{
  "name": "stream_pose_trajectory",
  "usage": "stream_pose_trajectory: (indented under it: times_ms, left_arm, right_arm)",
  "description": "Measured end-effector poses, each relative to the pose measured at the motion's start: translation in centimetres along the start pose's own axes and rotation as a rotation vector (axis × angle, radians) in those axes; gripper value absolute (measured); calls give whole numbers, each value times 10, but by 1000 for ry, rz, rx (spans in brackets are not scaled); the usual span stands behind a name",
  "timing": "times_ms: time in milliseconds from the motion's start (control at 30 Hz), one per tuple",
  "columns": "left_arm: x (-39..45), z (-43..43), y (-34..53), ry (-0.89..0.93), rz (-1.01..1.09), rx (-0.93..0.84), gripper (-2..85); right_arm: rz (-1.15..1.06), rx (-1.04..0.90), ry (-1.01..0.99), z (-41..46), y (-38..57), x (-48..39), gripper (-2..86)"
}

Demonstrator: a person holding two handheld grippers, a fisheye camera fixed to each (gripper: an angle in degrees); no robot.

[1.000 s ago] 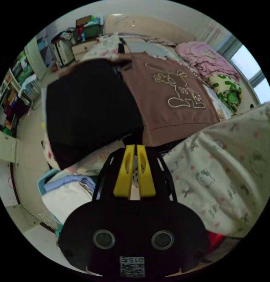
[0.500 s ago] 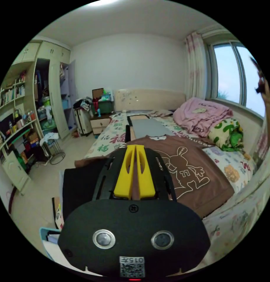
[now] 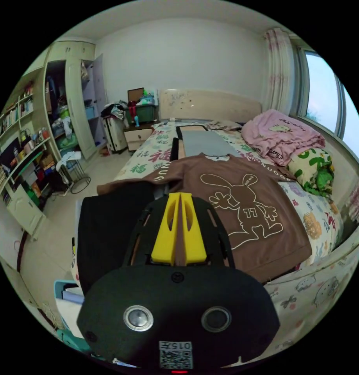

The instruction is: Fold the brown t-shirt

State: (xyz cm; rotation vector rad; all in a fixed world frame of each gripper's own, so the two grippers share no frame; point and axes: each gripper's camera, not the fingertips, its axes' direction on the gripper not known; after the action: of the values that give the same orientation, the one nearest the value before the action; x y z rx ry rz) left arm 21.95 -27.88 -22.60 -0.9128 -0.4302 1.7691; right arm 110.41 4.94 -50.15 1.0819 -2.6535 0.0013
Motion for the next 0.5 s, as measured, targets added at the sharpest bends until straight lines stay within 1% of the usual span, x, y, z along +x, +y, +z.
stream_pose_trajectory:
  times_ms: [133,233,367,467,500]
  left_arm:
    - [37,14,-43,105,42,-14,-8]
    - [69,23,-70,131,120,-32,-7]
    - [105,42,-103,203,213,-77,1]
    - [126,54,-127,209,246,-99,6]
    - [130,57,-132,212,252,-101,6]
  right_arm:
    - [27,25,-23,-30,2,23,-6]
    - [21,33,-48,-54,16,45,-6]
    - [4,-14,-73,-80,50,81,-6]
    - [-51,-129,-8,-102,100,121,-7]
    - [-79,-223,45,-110,131,143,-7]
